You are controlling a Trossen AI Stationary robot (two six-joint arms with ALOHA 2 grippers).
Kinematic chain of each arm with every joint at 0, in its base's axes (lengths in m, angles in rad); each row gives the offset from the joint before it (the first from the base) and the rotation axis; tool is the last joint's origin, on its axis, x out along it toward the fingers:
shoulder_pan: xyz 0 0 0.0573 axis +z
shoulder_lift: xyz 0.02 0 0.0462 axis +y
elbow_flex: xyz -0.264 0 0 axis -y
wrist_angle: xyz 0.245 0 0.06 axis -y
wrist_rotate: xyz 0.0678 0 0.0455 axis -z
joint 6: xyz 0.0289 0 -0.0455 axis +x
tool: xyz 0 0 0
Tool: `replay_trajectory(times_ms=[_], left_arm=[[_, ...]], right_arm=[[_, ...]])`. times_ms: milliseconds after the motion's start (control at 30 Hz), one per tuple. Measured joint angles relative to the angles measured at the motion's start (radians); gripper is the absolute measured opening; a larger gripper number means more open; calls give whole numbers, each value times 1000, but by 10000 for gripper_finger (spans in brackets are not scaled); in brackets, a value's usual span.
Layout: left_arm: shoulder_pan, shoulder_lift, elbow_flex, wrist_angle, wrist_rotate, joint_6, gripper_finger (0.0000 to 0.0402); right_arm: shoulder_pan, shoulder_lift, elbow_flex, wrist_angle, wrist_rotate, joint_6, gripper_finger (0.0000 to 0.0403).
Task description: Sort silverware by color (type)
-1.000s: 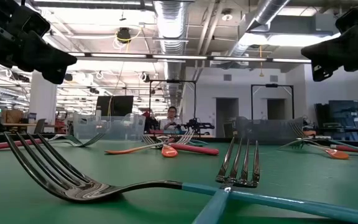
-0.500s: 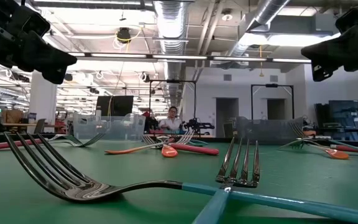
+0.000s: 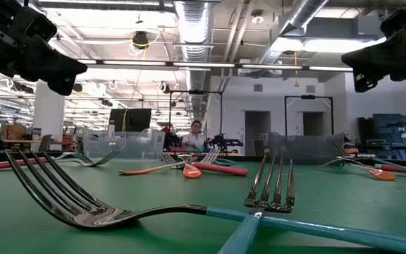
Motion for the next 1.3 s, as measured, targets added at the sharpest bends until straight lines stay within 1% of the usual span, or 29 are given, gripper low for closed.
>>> replay_trajectory(times_ms=[900,967,1100,1133,1200,1300], left_arm=[[0,0,0,0,0,20,0],[0,0,0,3,0,11,0],[0,0,-2,12,-1,10,0],[0,0,-2,11,-1,9,0],[0,0,-2,12,-1,9,0],[0,0,-2,12,-1,3,0]], right_arm=[[0,0,0,0,0,-7,58],[-3,0,0,0,0,-56,58],[-12,0,0,12,0,-218,58],[-16,0,0,23,0,-234,58],[-14,0,0,43,0,-208,58],[-5,0,0,42,1,-44,58]])
